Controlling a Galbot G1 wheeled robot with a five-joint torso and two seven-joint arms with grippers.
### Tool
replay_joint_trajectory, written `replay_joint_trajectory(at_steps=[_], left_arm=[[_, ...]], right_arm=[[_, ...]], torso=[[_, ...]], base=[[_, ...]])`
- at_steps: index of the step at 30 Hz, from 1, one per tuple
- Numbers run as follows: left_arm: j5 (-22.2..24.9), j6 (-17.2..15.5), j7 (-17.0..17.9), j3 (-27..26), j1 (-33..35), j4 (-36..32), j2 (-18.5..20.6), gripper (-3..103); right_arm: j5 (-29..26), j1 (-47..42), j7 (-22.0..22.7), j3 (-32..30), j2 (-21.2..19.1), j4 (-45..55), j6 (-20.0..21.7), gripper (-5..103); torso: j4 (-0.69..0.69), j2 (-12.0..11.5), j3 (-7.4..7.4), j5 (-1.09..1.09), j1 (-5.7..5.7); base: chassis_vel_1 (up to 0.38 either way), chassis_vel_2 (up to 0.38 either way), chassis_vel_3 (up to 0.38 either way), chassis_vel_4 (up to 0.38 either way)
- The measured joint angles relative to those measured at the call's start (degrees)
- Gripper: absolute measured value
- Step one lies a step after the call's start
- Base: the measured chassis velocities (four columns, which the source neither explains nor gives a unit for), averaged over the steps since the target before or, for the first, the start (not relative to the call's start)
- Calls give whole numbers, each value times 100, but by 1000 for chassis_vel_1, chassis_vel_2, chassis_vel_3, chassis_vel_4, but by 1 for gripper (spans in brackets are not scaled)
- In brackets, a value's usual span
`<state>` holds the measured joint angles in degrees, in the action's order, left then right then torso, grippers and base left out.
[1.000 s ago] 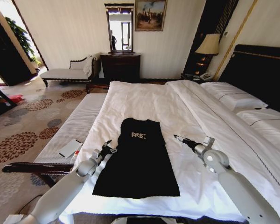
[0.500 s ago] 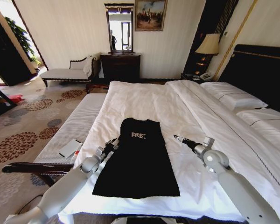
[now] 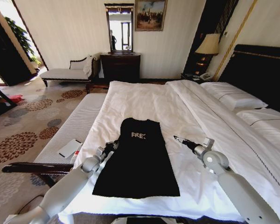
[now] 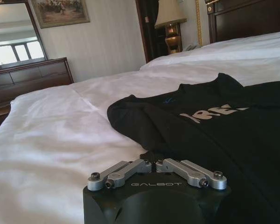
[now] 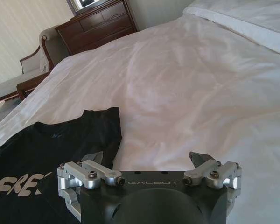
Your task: Fold the clothes on the bed.
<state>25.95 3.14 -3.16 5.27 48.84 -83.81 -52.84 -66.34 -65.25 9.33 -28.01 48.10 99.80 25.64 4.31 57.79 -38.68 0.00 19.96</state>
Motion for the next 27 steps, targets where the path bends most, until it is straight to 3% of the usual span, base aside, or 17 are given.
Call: replay_joint_trajectory(at_steps=[15,27], left_arm=[[303,50,-11,-766,417,-123,521,0],[559,67,-17,-831,63,244,628,0]], right_arm=[[53,8,-22,39,35,9,-4,100],[128,-63,-99,59,51,-20,-19,100]], torso=[[-1,0,0,0,0],[2,0,0,0,0]], base=[[0,0,0,0],[0,0,0,0]])
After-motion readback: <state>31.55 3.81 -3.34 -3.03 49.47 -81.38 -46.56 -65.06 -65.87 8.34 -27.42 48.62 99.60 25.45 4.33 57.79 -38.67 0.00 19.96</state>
